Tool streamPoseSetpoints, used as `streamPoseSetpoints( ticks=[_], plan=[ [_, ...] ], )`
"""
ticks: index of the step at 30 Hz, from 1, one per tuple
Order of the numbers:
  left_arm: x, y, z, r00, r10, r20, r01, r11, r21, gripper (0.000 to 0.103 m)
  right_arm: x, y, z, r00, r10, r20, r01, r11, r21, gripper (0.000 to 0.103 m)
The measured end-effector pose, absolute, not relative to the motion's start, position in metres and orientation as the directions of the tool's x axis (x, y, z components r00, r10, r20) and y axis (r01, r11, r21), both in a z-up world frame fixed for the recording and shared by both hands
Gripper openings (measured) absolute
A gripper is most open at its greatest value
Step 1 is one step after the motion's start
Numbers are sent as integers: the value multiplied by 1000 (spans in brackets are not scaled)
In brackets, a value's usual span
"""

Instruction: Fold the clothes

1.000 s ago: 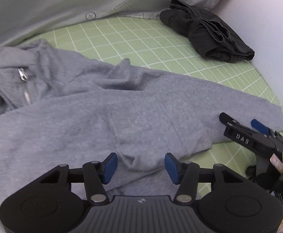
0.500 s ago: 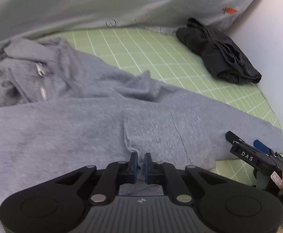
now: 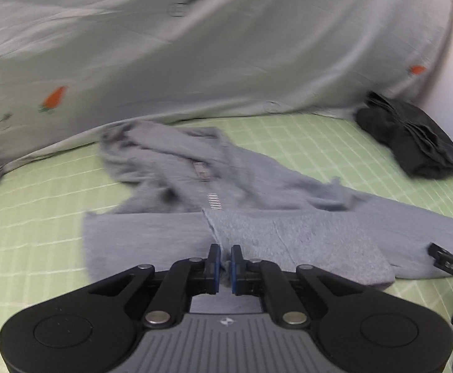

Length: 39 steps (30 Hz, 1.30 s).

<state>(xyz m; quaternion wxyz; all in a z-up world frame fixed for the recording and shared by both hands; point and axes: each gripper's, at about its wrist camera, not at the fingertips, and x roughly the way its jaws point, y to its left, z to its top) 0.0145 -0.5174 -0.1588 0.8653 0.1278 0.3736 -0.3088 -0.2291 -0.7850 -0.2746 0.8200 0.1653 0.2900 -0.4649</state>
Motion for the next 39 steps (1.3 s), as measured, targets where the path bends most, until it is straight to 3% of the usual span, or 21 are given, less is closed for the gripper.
streamPoseSetpoints(
  ticks=[9, 19, 24, 33, 39],
  plan=[
    [31, -467, -163, 637, -292, -713, 497, 863, 91, 7, -229, -785, -274, 399, -667, -629, 858, 513, 1, 103],
    [42, -438, -186, 620, -180, -764, 420, 898, 130, 8, -228, -785, -274, 398, -668, -629, 859, 512, 0, 103],
    [47, -438, -210, 523, -136, -841, 409, 906, 108, 16, -228, -785, -275, 399, -668, -628, 859, 512, 0, 103],
    [47, -441, -218, 504, -119, -856, 411, 904, 116, 28, -228, -786, -275, 407, -656, -635, 851, 525, 3, 103],
    [50, -440, -219, 508, -93, -856, 378, 917, 125, 41, -259, -821, -272, 357, -670, -651, 882, 472, -2, 103]
  ],
)
